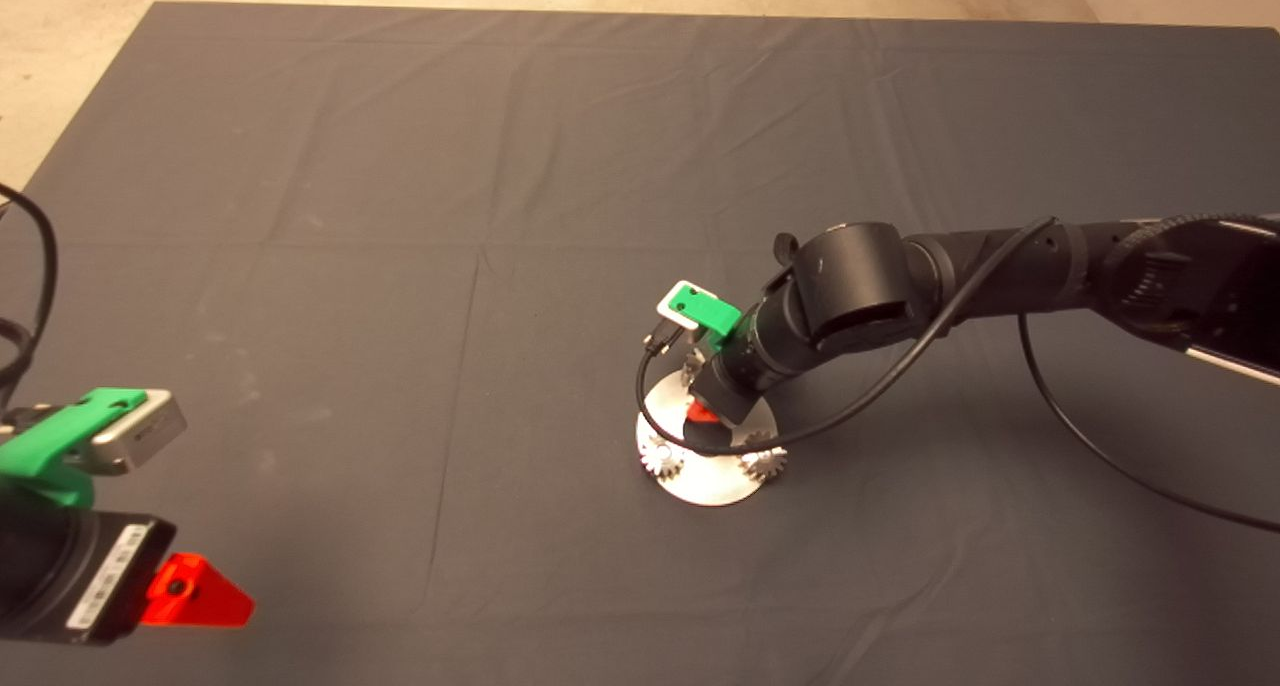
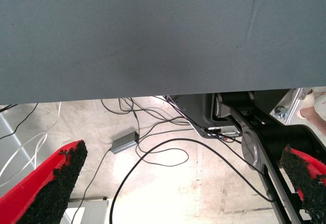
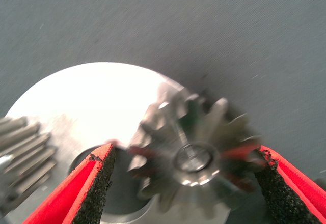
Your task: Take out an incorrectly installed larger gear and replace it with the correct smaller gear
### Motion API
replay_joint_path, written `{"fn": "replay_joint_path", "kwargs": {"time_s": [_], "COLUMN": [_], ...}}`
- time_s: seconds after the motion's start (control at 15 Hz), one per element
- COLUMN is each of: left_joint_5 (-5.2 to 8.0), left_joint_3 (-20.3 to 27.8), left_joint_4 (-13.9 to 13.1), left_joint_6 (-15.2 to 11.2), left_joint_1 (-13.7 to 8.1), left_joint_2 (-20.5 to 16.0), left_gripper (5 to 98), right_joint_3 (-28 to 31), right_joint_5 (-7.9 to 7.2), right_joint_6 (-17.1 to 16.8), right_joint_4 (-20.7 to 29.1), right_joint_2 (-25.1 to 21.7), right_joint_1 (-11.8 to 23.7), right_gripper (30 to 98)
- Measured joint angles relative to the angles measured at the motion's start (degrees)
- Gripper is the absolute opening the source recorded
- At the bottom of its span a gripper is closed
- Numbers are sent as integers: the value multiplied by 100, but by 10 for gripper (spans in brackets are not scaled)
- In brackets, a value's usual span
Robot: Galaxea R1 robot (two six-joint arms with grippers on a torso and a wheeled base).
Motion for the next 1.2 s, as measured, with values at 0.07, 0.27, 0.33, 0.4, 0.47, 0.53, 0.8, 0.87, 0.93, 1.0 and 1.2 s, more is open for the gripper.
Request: {"fn": "replay_joint_path", "kwargs": {"time_s": [0.07,0.27,0.33,0.4,0.47,0.53,0.8,0.87,0.93,1.0,1.2], "left_joint_5": [0,0,0,0,0,0,0,0,0,0,0], "left_joint_3": [0,0,0,0,0,0,15,15,17,20,20], "left_joint_4": [-1,-1,1,0,-1,-1,-1,-1,-1,-1,-1], "left_joint_6": [0,0,0,0,0,0,0,0,0,0,0], "left_joint_1": [0,2,2,0,0,0,0,0,0,2,0], "left_joint_2": [-1,-1,-4,-4,-6,-15,-34,-34,-34,-34,-34], "left_gripper": [982,982,982,982,982,982,982,982,982,982,982], "right_joint_3": [0,12,12,12,17,17,28,34,37,42,43], "right_joint_5": [0,9,6,17,17,20,44,50,55,56,63], "right_joint_6": [0,0,0,0,0,0,2,7,7,22,24], "right_joint_4": [-63,-229,-315,-323,-334,-335,-335,-335,-334,-332,-332], "right_joint_2": [2,7,16,24,24,20,17,16,16,16,0], "right_joint_1": [0,0,0,0,0,0,-2,-2,-2,-5,-6], "right_gripper": [707,660,660,660,635,616,561,560,545,526,524]}}
